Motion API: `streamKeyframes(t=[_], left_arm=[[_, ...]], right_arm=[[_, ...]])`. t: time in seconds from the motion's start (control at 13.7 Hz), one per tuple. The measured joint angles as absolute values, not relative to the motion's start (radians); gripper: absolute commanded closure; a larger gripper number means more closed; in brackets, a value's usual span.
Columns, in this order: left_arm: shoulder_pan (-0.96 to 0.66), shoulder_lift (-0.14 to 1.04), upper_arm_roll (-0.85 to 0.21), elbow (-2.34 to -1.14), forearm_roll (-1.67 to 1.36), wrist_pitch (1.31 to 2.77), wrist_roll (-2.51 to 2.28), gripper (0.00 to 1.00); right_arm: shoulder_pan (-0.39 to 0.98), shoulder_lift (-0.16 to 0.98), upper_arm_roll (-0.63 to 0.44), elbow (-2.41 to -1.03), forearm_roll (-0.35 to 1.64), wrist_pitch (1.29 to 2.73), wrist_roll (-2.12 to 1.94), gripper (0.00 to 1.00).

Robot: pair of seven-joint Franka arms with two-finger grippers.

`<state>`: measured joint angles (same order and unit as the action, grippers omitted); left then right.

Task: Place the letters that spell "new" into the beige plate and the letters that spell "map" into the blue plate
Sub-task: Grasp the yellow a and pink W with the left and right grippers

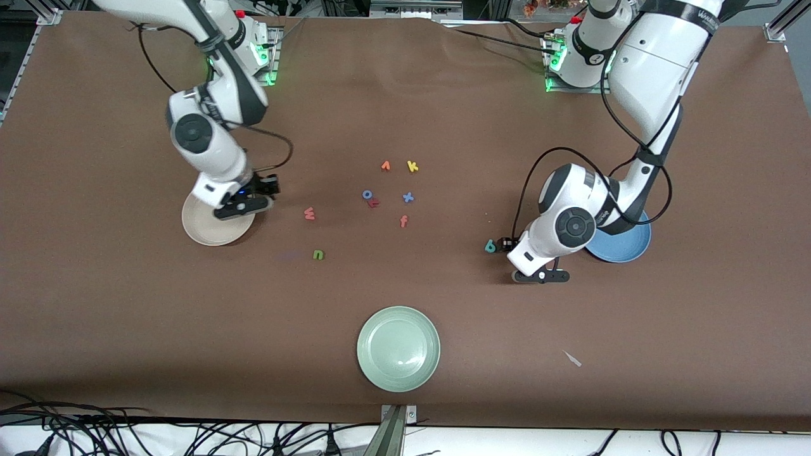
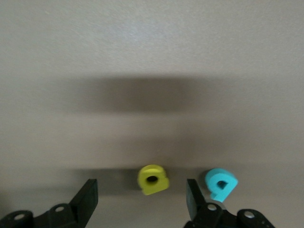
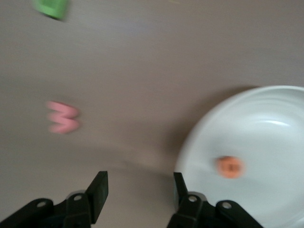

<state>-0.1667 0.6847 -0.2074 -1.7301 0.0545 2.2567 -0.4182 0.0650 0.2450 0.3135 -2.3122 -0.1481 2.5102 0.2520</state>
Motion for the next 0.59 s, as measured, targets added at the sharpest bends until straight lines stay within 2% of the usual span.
streamKeyframes(t=[0.15,0.37,0.51,0.59], left_arm=[[-0.180,0.694,-0.207,-1.729,0.054,2.264,-0.442,0.26],[-0.182,0.709,-0.203,-1.728,0.054,2.278,-0.446,0.30],[-0.181,0.711,-0.200,-1.726,0.054,2.279,-0.446,0.48],[-0.181,0.711,-0.198,-1.724,0.055,2.278,-0.446,0.64]], right_arm=[[0.146,0.270,0.320,-2.276,-0.148,2.510,0.358,0.37],[0.178,0.354,0.319,-2.231,-0.146,2.571,0.400,0.37],[0.186,0.410,0.317,-2.219,-0.147,2.619,0.406,0.37],[0.187,0.424,0.317,-2.215,-0.147,2.626,0.406,0.37]])
